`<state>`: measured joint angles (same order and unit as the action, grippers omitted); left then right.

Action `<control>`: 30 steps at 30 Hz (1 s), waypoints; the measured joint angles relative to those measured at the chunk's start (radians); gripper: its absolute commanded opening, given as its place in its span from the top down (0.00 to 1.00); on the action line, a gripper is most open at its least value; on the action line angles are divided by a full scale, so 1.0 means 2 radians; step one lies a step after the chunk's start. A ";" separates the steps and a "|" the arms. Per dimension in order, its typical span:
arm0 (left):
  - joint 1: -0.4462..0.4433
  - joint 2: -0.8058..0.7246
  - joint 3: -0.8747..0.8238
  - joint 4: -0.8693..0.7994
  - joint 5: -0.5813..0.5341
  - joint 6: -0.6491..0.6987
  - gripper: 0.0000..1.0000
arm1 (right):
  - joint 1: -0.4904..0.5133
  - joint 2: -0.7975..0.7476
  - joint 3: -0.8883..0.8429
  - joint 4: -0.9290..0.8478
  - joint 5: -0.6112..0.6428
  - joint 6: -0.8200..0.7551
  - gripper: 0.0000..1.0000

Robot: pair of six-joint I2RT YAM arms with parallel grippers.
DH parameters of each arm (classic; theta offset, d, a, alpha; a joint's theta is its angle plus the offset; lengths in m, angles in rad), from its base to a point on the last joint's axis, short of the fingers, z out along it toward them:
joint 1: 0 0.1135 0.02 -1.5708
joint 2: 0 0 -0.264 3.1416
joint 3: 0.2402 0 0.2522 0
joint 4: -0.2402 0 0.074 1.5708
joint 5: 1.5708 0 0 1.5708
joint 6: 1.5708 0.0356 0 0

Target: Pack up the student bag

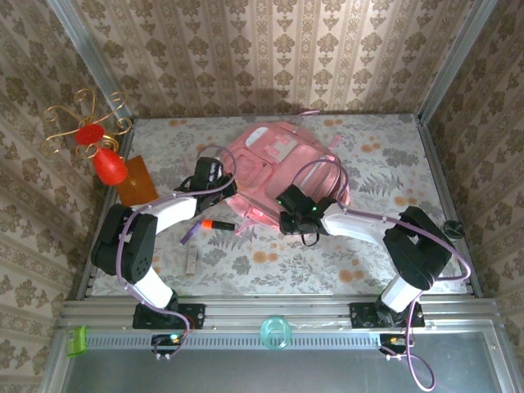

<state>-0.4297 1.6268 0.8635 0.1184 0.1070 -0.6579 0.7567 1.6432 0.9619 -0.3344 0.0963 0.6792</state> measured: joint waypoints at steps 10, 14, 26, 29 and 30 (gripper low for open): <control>0.000 0.000 0.000 0.000 0.000 0.000 1.00 | 0.012 0.019 0.007 -0.007 0.004 -0.014 0.68; 0.000 0.000 0.000 0.000 0.000 0.000 1.00 | 0.014 0.033 0.019 -0.019 0.010 -0.024 0.75; 0.000 0.000 0.000 0.000 0.000 0.000 1.00 | 0.016 0.023 0.030 -0.047 0.019 -0.048 0.96; 0.000 0.000 0.000 0.000 0.000 0.000 1.00 | 0.012 0.012 0.029 -0.052 0.015 -0.052 1.00; 0.000 0.000 0.000 0.000 0.000 0.000 1.00 | 0.009 0.007 0.026 -0.050 0.010 -0.053 1.00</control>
<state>-0.4297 1.6268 0.8631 0.1184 0.1070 -0.6575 0.7753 1.6581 1.0134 -0.4351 0.1165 0.5732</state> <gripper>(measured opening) 0.055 0.110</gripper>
